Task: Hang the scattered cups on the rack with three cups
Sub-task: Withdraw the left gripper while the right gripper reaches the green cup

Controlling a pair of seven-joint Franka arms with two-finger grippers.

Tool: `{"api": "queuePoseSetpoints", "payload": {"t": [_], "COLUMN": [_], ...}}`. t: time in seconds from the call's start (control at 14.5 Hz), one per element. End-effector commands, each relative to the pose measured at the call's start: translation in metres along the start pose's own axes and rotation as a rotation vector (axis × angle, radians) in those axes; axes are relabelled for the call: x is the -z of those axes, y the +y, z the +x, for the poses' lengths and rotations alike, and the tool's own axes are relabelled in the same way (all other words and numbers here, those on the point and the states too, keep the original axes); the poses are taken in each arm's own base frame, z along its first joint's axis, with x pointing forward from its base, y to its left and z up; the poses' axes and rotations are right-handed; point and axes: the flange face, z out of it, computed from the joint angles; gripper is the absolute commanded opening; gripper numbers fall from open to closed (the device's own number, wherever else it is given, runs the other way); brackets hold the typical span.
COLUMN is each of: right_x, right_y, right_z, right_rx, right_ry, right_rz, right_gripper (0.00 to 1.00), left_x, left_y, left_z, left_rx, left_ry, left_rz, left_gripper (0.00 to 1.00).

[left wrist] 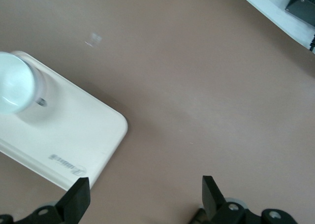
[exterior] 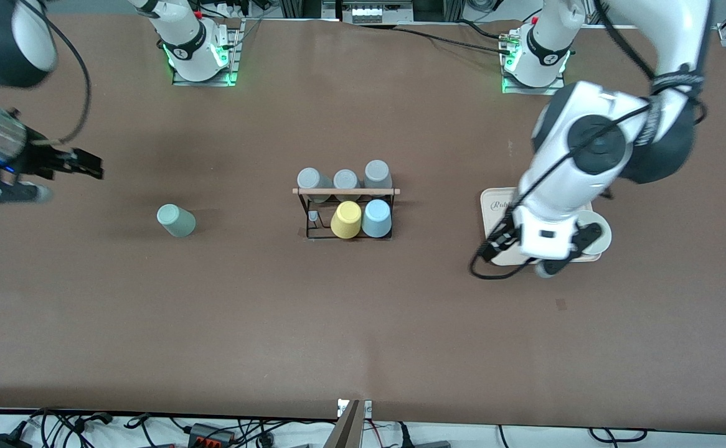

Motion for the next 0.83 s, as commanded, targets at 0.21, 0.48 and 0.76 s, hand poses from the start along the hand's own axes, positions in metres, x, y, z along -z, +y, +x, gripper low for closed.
{"api": "queuePoseSetpoints", "payload": {"t": [0.21,0.48,0.76], "right_x": [-0.079,-0.128,-0.171], "right_y": [-0.036,-0.038,-0.037], "right_z": [0.038,0.057,0.066], "right_rx": [0.068,0.071,0.065], "right_ry": [-0.123,-0.131,-0.121], "right_rz": [-0.028,-0.026,-0.015], "right_gripper": [1.0,1.0,1.0], "left_x": [0.067,0.107,0.132], "left_y": [-0.119,-0.195,-0.25], "left_z": [0.037,0.038,0.033], "left_rx": [-0.276,-0.482,-0.625], "left_ry": [0.035,-0.016,-0.04], "left_rz": [0.039,0.029,0.012], "left_gripper": [1.0,1.0,1.0]}}
